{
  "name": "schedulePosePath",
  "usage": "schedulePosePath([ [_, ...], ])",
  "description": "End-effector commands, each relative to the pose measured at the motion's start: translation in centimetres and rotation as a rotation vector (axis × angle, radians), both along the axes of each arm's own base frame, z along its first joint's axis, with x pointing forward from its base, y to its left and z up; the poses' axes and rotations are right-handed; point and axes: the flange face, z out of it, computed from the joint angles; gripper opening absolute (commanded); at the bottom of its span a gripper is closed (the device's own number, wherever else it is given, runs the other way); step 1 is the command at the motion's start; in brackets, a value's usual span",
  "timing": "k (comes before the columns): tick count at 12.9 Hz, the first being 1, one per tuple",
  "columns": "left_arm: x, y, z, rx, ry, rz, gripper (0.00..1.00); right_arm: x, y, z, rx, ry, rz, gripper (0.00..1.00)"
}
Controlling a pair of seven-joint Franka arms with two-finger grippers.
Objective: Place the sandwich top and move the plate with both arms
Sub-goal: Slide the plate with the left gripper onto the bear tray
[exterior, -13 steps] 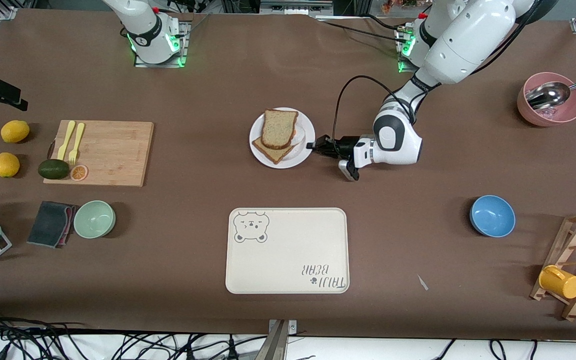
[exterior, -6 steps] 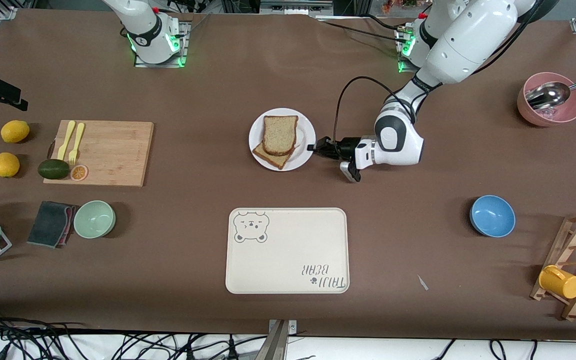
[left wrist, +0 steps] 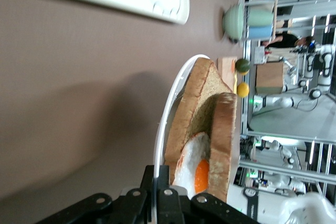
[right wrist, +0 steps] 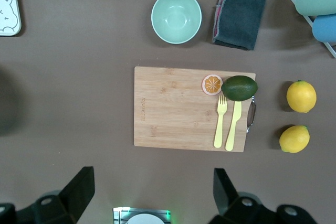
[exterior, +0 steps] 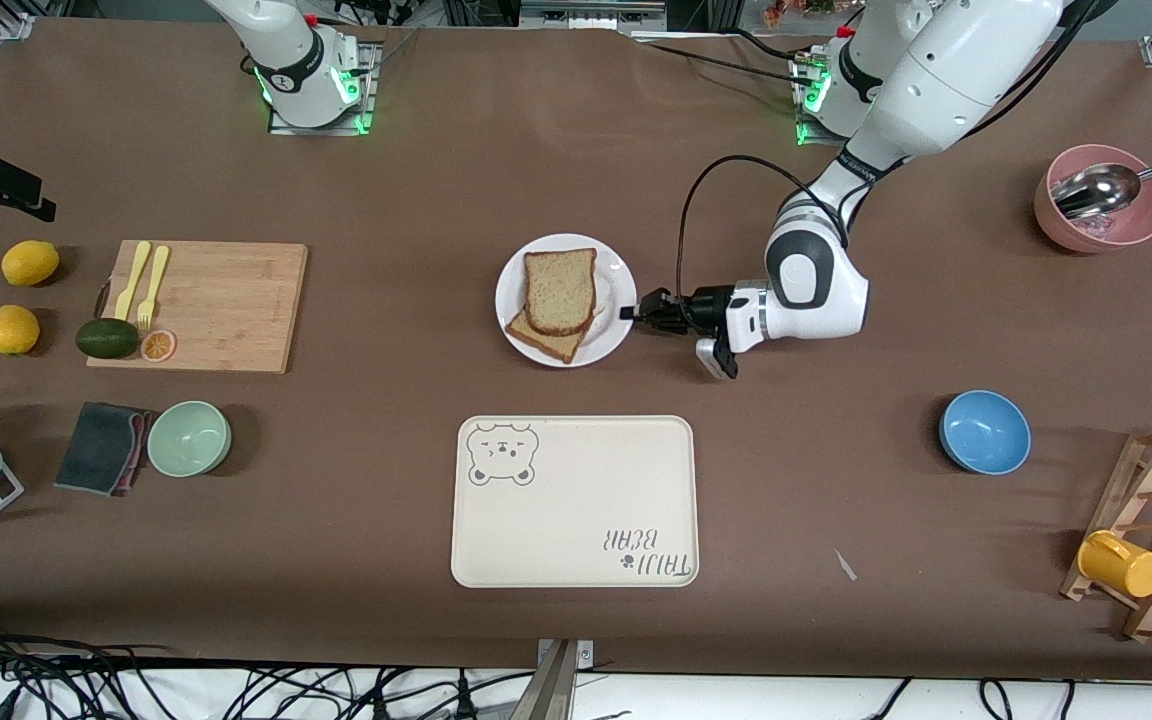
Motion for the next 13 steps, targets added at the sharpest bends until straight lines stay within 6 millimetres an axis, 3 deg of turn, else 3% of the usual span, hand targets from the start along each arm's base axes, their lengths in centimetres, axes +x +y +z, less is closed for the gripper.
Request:
schedulePosePath([
  [1,3.9,-0.3,2.9,-0.021,0.008,0.031,0.0,-0.6,0.0,0.9,-0.009,-0.003,0.009,1.0],
  [4,8.8,0.9,4.4,0.004,0.013,0.056,0.0,-0.6,0.0,0.9,-0.009,-0.003,0.009,1.0],
  [6,12.2,0.2,3.9,-0.028,0.027,0.096,0.0,-0.6,0.0,0.9,-0.009,-0.003,0.009,1.0],
  [8,16.0,1.5,3.4,-0.004,0.042,0.141,0.0,-0.6,0.0,0.9,-0.009,-0.003,0.009,1.0],
  [13,19.5,1.9,2.5,0.007,0.035,0.18,0.0,-0.6,0.0,0.9,-0.009,-0.003,0.009,1.0],
])
